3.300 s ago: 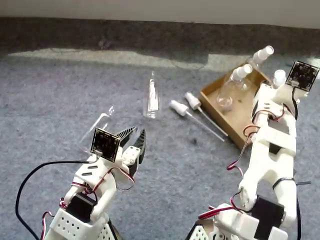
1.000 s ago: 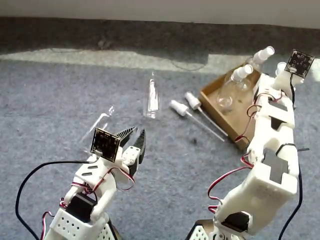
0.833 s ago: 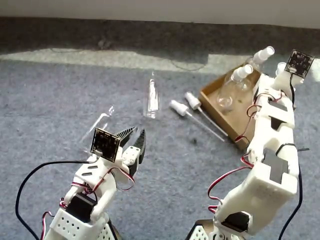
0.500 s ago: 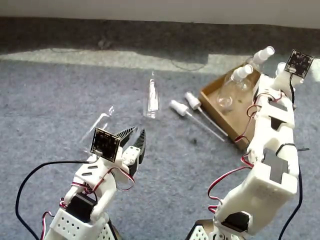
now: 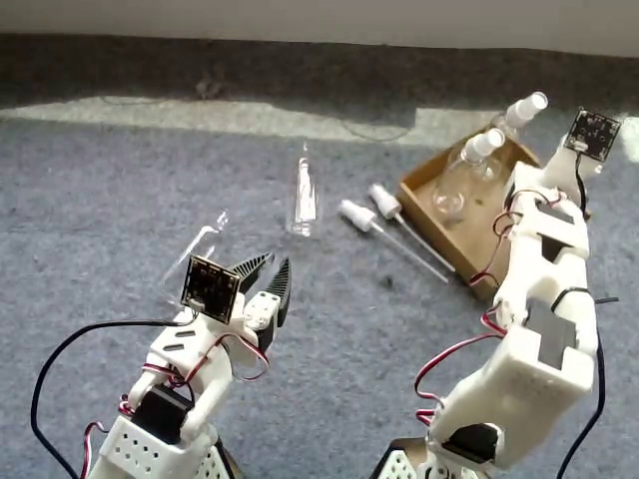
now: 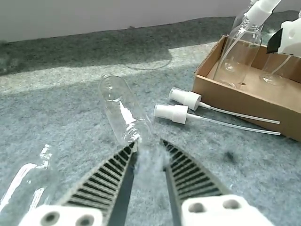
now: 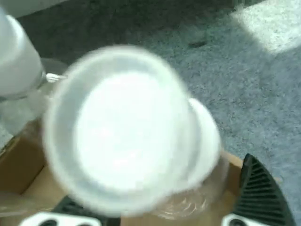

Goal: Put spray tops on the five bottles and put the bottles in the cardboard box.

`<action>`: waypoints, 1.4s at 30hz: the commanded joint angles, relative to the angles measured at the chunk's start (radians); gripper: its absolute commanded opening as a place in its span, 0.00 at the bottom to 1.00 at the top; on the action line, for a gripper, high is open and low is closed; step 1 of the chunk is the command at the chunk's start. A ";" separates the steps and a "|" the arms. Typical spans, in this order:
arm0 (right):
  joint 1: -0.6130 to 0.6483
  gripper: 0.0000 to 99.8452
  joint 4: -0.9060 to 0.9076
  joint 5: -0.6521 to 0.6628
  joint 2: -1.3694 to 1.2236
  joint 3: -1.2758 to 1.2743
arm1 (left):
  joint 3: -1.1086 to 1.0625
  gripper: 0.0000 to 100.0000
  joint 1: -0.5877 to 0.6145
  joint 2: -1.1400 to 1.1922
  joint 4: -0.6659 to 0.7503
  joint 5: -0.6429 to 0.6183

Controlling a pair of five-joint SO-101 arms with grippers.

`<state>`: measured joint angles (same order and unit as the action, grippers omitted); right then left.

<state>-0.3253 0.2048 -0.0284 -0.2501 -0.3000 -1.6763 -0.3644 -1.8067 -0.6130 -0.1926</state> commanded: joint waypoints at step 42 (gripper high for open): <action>0.573 0.04 0.572 0.014 1.518 -0.590 | -0.019 0.04 0.012 -0.010 0.000 0.009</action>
<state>0.1672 0.7818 -0.0284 1.2152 -0.8646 -1.6763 -0.3644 -1.8067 -0.6130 -0.1926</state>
